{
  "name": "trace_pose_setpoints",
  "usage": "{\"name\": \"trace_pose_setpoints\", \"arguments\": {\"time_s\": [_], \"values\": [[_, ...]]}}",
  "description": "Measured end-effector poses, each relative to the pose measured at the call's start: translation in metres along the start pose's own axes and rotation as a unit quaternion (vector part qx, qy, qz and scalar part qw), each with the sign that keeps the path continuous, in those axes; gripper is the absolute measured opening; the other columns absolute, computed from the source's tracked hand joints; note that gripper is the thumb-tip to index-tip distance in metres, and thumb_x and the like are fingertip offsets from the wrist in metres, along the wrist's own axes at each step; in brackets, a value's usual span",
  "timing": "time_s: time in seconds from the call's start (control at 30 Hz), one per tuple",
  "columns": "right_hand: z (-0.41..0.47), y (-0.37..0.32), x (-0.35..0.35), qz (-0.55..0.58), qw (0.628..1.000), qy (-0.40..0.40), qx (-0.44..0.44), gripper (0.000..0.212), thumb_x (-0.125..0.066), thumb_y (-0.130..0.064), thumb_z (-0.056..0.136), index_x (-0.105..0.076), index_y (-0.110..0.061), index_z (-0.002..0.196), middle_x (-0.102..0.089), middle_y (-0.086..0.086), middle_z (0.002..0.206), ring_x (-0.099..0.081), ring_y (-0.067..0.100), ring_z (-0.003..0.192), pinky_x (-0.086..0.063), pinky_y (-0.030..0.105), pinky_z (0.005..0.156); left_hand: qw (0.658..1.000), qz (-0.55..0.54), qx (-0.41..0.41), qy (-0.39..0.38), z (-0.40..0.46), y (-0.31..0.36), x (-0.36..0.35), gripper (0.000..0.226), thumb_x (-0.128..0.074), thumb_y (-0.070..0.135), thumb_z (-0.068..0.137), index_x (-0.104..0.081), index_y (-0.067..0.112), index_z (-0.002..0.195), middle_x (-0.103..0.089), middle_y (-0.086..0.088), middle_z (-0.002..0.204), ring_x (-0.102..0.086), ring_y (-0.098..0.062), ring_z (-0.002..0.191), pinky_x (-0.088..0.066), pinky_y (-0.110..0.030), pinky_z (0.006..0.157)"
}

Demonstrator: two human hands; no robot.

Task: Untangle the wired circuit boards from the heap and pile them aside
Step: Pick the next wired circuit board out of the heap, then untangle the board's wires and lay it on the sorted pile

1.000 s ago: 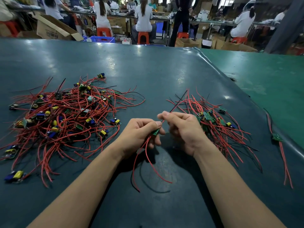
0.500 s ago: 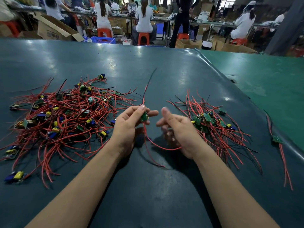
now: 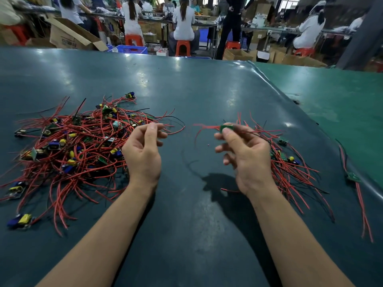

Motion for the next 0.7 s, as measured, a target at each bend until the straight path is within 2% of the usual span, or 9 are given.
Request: {"name": "trace_pose_setpoints", "arguments": {"time_s": [0.13, 0.2, 0.27, 0.33, 0.4, 0.47, 0.53, 0.6, 0.7], "values": [[0.004, -0.004, 0.006, 0.097, 0.979, 0.165, 0.071, 0.011, -0.063, -0.003, 0.093, -0.059, -0.008, 0.102, -0.073, 0.004, 0.081, -0.066, 0.015, 0.053, -0.042, 0.019, 0.038, 0.998, 0.045, -0.043, -0.021, -0.006, 0.001, -0.003, 0.019, -0.050, 0.010, 0.101, -0.065, 0.005, 0.090, -0.064, -0.001, 0.073, -0.057, 0.000, 0.061, -0.043, -0.016, 0.058], [0.005, -0.001, 0.011, 0.161, 0.959, 0.233, 0.015, 0.018, -0.064, -0.004, 0.092, -0.056, -0.005, 0.109, -0.073, 0.006, 0.094, -0.071, 0.016, 0.059, -0.047, 0.019, 0.042, 0.997, 0.061, -0.046, -0.029, -0.007, 0.000, -0.005, 0.019, -0.051, 0.011, 0.100, -0.066, 0.005, 0.090, -0.063, 0.001, 0.069, -0.055, -0.002, 0.060, -0.043, -0.017, 0.057], [0.004, 0.003, 0.013, 0.213, 0.939, 0.257, -0.079, 0.013, -0.063, -0.001, 0.093, -0.060, 0.001, 0.105, -0.070, 0.013, 0.106, -0.072, 0.016, 0.060, -0.050, 0.015, 0.046, 0.995, 0.083, -0.041, -0.030, -0.006, -0.001, -0.003, 0.017, -0.054, 0.013, 0.099, -0.067, 0.008, 0.090, -0.064, 0.003, 0.069, -0.055, -0.007, 0.062, -0.043, -0.022, 0.059], [0.003, 0.008, 0.012, 0.211, 0.937, 0.244, -0.133, 0.005, -0.058, -0.002, 0.096, -0.061, 0.002, 0.097, -0.071, 0.014, 0.098, -0.071, 0.015, 0.056, -0.049, 0.014, 0.045, 0.987, 0.139, -0.061, -0.044, -0.006, -0.002, -0.001, 0.011, -0.057, 0.016, 0.097, -0.065, 0.013, 0.090, -0.064, 0.007, 0.071, -0.056, -0.008, 0.065, -0.044, -0.023, 0.061], [0.002, 0.011, 0.008, 0.169, 0.953, 0.205, -0.141, 0.004, -0.058, -0.005, 0.096, -0.060, -0.003, 0.096, -0.073, 0.009, 0.082, -0.069, 0.013, 0.053, -0.047, 0.015, 0.042, 0.946, 0.285, -0.143, -0.063, -0.006, -0.004, 0.003, 0.004, -0.062, 0.018, 0.093, -0.066, 0.015, 0.094, -0.065, 0.007, 0.081, -0.056, -0.013, 0.078, -0.044, -0.026, 0.073], [0.001, 0.013, 0.003, 0.105, 0.972, 0.157, -0.140, 0.004, -0.059, -0.007, 0.096, -0.061, -0.008, 0.093, -0.072, 0.002, 0.067, -0.062, 0.009, 0.046, -0.043, 0.015, 0.039, 0.866, 0.453, -0.206, -0.059, -0.004, -0.008, 0.008, 0.019, -0.065, 0.022, 0.088, -0.067, 0.014, 0.105, -0.065, -0.003, 0.098, -0.052, -0.026, 0.098, -0.041, -0.037, 0.087], [0.000, 0.015, 0.001, 0.044, 0.982, 0.123, -0.134, 0.006, -0.060, -0.009, 0.095, -0.061, -0.009, 0.089, -0.069, 0.000, 0.061, -0.054, 0.008, 0.041, -0.038, 0.016, 0.037, 0.812, 0.557, -0.170, -0.031, 0.004, -0.010, 0.016, 0.033, -0.065, 0.028, 0.085, -0.065, 0.014, 0.115, -0.060, -0.010, 0.115, -0.046, -0.033, 0.113, -0.035, -0.043, 0.093], [-0.001, 0.016, 0.000, 0.001, 0.987, 0.105, -0.125, 0.008, -0.061, -0.009, 0.094, -0.061, -0.010, 0.087, -0.067, 0.001, 0.058, -0.049, 0.010, 0.039, -0.036, 0.018, 0.036, 0.771, 0.627, -0.106, -0.025, 0.010, -0.010, 0.024, 0.038, -0.061, 0.033, 0.087, -0.063, 0.012, 0.118, -0.057, -0.012, 0.123, -0.043, -0.034, 0.118, -0.033, -0.045, 0.096], [-0.002, 0.017, -0.001, -0.037, 0.989, 0.079, -0.123, 0.008, -0.062, -0.011, 0.094, -0.062, -0.010, 0.086, -0.065, 0.002, 0.059, -0.048, 0.012, 0.039, -0.036, 0.019, 0.036, 0.731, 0.677, -0.080, -0.039, 0.014, -0.012, 0.028, 0.035, -0.055, 0.037, 0.091, -0.067, 0.012, 0.112, -0.060, -0.013, 0.118, -0.049, -0.034, 0.113, -0.034, -0.044, 0.093]]}}
Point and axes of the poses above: each hand's wrist, its own z-axis towards the middle knuckle, its own x-axis out of the back of the hand, y = z × x, the point moved 1 cm from there along z, towards the middle knuckle
